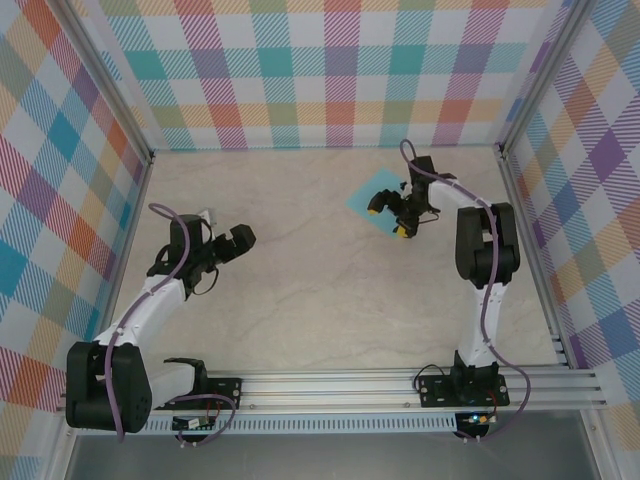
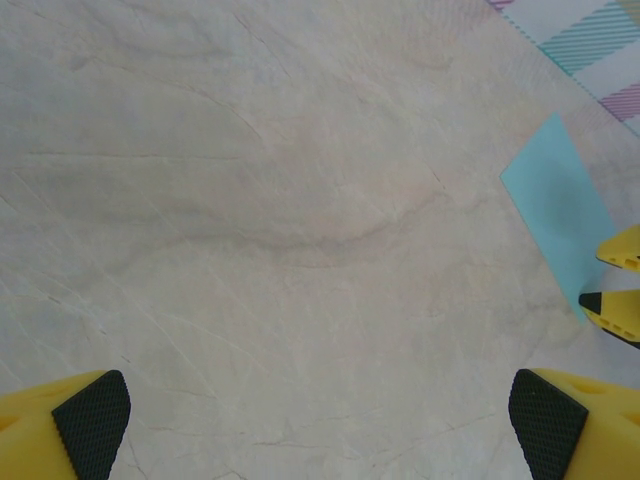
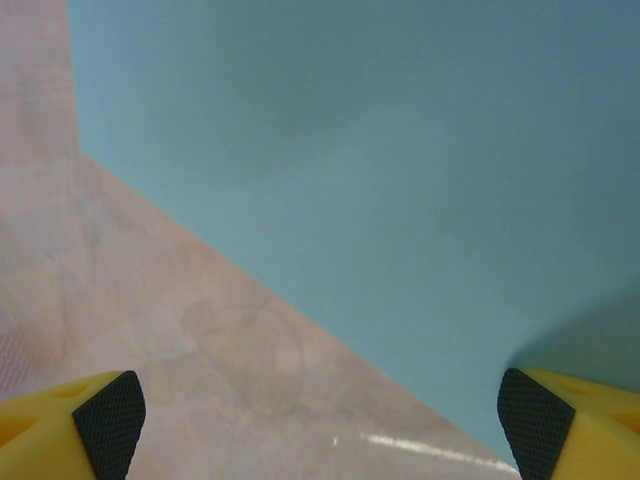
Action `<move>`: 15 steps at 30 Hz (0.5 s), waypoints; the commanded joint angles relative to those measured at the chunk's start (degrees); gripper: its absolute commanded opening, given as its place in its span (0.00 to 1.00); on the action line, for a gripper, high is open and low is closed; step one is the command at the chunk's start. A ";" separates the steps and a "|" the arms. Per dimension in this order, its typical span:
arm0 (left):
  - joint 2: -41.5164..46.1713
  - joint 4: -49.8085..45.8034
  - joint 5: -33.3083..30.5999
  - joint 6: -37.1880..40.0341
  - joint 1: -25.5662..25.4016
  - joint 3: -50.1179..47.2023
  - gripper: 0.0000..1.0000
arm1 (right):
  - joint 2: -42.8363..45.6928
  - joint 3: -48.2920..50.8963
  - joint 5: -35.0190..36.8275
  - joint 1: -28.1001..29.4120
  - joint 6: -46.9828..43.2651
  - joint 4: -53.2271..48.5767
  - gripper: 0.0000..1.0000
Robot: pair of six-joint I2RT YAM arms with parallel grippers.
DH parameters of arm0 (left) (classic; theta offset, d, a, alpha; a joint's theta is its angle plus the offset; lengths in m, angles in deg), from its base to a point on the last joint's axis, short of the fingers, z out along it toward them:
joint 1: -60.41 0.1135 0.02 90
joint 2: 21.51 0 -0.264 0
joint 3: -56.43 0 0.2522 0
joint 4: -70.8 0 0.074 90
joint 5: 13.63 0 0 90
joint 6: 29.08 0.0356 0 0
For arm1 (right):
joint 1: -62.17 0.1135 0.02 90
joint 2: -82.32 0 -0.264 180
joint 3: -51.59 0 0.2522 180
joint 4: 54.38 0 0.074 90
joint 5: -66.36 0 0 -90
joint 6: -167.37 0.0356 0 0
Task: Fold a paper plane with a square sheet of paper (pick it up from the middle)
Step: Move the square sheet of paper to the center of the table.
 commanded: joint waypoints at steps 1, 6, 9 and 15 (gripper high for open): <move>0.45 -1.16 2.97 1.00 -1.08 0.49 1.00 | 2.72 2.55 -3.40 2.12 1.89 1.36 0.95; -0.05 -0.86 4.25 0.71 -3.75 1.15 1.00 | 3.57 -3.97 0.38 1.68 -3.49 -1.70 0.96; -0.57 -0.48 3.90 0.30 -5.85 1.32 1.00 | 0.05 -10.69 2.21 0.27 -6.60 -5.04 0.96; -1.85 -0.22 2.53 0.24 -8.81 1.63 1.00 | -9.74 -22.94 1.74 -2.82 -7.67 -9.05 0.95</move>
